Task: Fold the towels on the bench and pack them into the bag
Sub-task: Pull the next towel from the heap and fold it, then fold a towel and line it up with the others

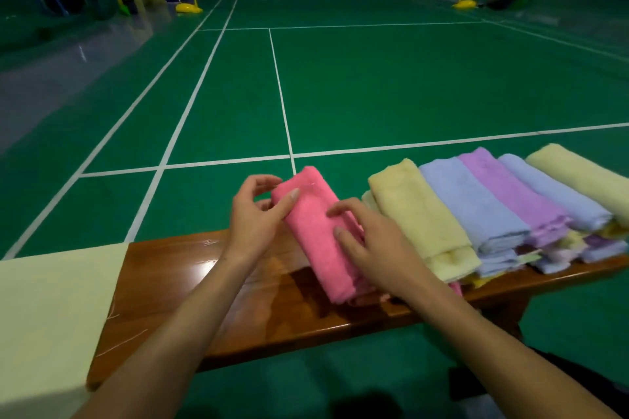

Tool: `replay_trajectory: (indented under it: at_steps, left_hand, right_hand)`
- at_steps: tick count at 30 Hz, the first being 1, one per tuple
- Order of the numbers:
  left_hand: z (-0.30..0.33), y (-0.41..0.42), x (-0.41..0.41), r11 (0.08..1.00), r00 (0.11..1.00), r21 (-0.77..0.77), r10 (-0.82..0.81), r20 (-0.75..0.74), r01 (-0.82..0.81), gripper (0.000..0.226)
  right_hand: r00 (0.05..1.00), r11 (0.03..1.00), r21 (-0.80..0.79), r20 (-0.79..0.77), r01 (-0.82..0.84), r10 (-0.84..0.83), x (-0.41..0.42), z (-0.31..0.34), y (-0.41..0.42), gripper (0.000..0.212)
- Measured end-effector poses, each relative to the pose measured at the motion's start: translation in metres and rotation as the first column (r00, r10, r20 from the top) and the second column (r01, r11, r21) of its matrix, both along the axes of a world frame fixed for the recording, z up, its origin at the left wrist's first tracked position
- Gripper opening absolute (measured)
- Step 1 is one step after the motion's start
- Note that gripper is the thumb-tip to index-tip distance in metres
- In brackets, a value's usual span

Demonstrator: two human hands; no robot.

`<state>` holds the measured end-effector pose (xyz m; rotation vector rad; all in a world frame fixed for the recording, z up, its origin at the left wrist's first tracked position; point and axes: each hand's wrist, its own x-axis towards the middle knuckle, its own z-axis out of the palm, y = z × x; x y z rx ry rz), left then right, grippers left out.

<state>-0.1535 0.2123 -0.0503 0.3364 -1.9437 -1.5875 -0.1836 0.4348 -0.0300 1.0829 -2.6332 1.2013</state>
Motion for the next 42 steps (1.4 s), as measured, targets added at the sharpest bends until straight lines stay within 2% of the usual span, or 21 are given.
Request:
replay_trajectory:
  at_steps: [1, 2, 4, 5, 7, 12, 17, 19, 22, 24, 26, 28, 30, 36, 42]
  left_hand:
    - [-0.004, 0.007, -0.006, 0.999, 0.999, -0.021, -0.041, 0.009, 0.041, 0.037]
    - [-0.011, 0.015, -0.010, 0.992, 0.993, -0.072, -0.104, 0.047, 0.108, 0.040]
    - [-0.031, 0.030, -0.013, 0.922, 0.952, -0.265, -0.235, 0.194, 0.281, 0.043]
    - [-0.040, 0.038, -0.013, 0.857, 0.927, -0.375, -0.268, 0.260, 0.353, 0.046]
    - [-0.050, 0.048, -0.013, 0.771, 0.907, -0.490, -0.278, 0.316, 0.407, 0.050]
    - [-0.049, 0.046, -0.016, 0.755, 0.896, -0.506, -0.248, 0.367, 0.416, 0.054]
    - [-0.039, 0.039, -0.006, 0.770, 0.899, -0.484, -0.268, 0.345, 0.415, 0.043]
    - [-0.028, 0.032, 0.004, 0.766, 0.908, -0.499, -0.272, 0.318, 0.404, 0.035]
    - [-0.005, 0.014, 0.029, 0.745, 0.928, -0.556, -0.258, 0.270, 0.368, 0.027]
    - [0.014, -0.003, 0.048, 0.746, 0.947, -0.586, -0.217, 0.236, 0.317, 0.025]
    - [0.033, -0.026, 0.067, 0.773, 0.965, -0.582, -0.161, 0.205, 0.253, 0.024]
    - [0.049, -0.051, 0.092, 0.789, 0.979, -0.584, -0.102, 0.176, 0.188, 0.022]
    - [0.057, -0.078, 0.122, 0.780, 0.985, -0.612, -0.034, 0.169, 0.131, 0.021]
    - [0.033, -0.156, 0.224, 0.700, 0.935, -0.712, 0.220, 0.280, 0.049, 0.022]
    - [-0.008, -0.236, 0.301, 0.671, 0.792, -0.741, 0.465, 0.394, -0.025, 0.024]
  right_hand:
    - [0.998, 0.995, 0.086, -0.044, 0.058, -0.054, -0.006, 0.003, 0.009, 0.026]
    - [0.985, 0.962, 0.237, -0.135, 0.134, -0.104, -0.010, 0.004, 0.016, 0.027]
    - [0.931, 0.800, 0.526, -0.349, 0.288, -0.105, -0.017, 0.002, 0.025, 0.034]
    - [0.909, 0.741, 0.592, -0.413, 0.316, -0.058, -0.019, -0.002, 0.027, 0.038]
    - [0.885, 0.704, 0.633, -0.466, 0.322, 0.014, -0.021, -0.007, 0.028, 0.041]
    - [0.880, 0.694, 0.645, -0.474, 0.322, 0.033, -0.027, -0.011, 0.027, 0.042]
    - [0.917, 0.714, 0.639, -0.398, 0.286, -0.011, -0.027, -0.008, 0.026, 0.041]
    - [0.938, 0.750, 0.610, -0.344, 0.255, -0.039, -0.027, -0.001, 0.026, 0.039]
    - [0.947, 0.852, 0.467, -0.304, 0.239, -0.099, -0.022, 0.010, 0.022, 0.036]
    - [0.944, 0.925, 0.316, -0.311, 0.213, -0.111, -0.018, 0.017, 0.014, 0.033]
    - [0.960, 0.986, 0.122, -0.268, 0.115, -0.079, -0.010, 0.024, 0.000, 0.033]
    - [0.979, 0.998, -0.068, -0.201, 0.006, -0.019, 0.002, 0.027, -0.020, 0.035]
    - [0.989, 0.978, -0.190, -0.137, -0.081, 0.055, 0.022, 0.026, -0.045, 0.036]
    - [0.952, 0.932, -0.248, 0.091, -0.264, 0.293, 0.080, 0.001, -0.139, 0.043]
    - [0.852, 0.929, -0.219, 0.377, -0.299, 0.363, 0.129, -0.038, -0.232, 0.039]
